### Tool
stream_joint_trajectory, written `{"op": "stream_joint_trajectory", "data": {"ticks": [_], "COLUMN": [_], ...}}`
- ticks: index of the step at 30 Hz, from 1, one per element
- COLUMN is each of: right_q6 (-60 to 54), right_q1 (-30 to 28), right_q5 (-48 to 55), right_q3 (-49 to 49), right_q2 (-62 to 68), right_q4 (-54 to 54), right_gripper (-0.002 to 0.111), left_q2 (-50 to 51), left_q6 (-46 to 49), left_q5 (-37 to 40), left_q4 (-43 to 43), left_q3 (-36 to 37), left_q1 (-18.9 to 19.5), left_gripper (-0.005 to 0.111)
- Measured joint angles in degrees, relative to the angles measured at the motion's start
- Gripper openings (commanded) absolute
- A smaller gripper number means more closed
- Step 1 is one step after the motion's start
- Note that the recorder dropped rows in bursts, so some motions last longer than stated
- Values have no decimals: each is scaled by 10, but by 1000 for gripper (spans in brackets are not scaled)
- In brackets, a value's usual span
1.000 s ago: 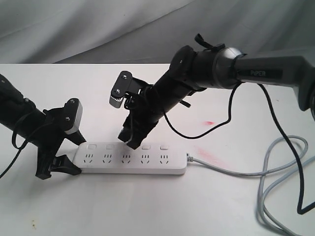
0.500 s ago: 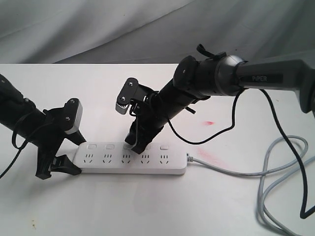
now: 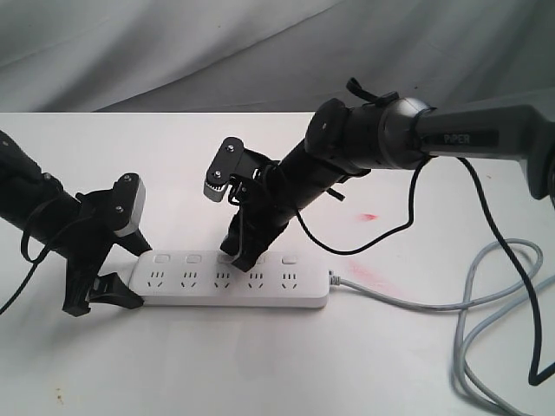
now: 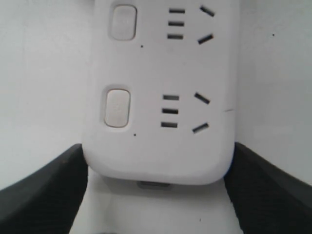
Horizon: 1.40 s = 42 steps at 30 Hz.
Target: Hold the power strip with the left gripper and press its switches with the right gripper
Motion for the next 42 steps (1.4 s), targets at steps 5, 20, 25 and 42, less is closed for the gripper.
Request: {"op": "stream_joint_trajectory", "data": {"ticks": [5, 20, 25, 42], "right_q6": [0, 0, 0, 1], "right_q1": [0, 9, 9, 9], "right_q5": [-1, -1, 0, 3], "right_q3": [1, 1, 1, -2], "right_q2": [-9, -7, -2, 13], "right_q4": [1, 4, 6, 23], "right_gripper": [37, 37, 37, 37], "left_q2": [0, 0, 0, 0], "left_q6": [0, 0, 0, 0], "left_q5": [0, 0, 0, 0], "left_q4": [0, 0, 0, 0], "left_q3": [0, 0, 0, 0], "left_q1": [0, 0, 0, 0], "left_gripper": [40, 40, 40, 40]}}
